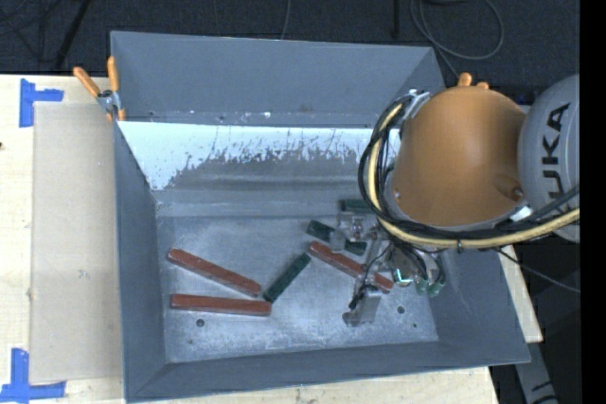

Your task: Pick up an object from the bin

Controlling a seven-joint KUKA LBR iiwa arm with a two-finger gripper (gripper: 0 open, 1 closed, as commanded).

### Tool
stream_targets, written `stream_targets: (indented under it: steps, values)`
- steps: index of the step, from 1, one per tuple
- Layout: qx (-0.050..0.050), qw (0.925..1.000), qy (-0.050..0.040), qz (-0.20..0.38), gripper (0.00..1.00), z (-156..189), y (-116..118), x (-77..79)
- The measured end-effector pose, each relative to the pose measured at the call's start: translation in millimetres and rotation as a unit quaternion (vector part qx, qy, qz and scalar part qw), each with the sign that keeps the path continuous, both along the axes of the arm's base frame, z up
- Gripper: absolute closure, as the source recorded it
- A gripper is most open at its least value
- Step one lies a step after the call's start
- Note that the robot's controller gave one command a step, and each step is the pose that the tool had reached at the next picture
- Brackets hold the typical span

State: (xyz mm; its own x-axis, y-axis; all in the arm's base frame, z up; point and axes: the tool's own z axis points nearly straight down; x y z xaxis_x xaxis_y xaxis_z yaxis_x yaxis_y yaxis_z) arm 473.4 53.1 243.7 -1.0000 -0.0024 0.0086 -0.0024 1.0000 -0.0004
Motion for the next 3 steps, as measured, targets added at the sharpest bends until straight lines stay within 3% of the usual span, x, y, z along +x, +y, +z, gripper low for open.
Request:
stream_targets:
  steps: [1, 2, 3]
  values:
    - [0.0, 0.9981, -0.0006, 0.061, 0.0, -150, 32, 41.3]
    - [0.001, 0.9859, -0.0047, 0.167, 0.0, -175, 2, 93.2]
    - [0.001, 0.9862, -0.0046, 0.165, 1.0, -174, 3, 93.3]
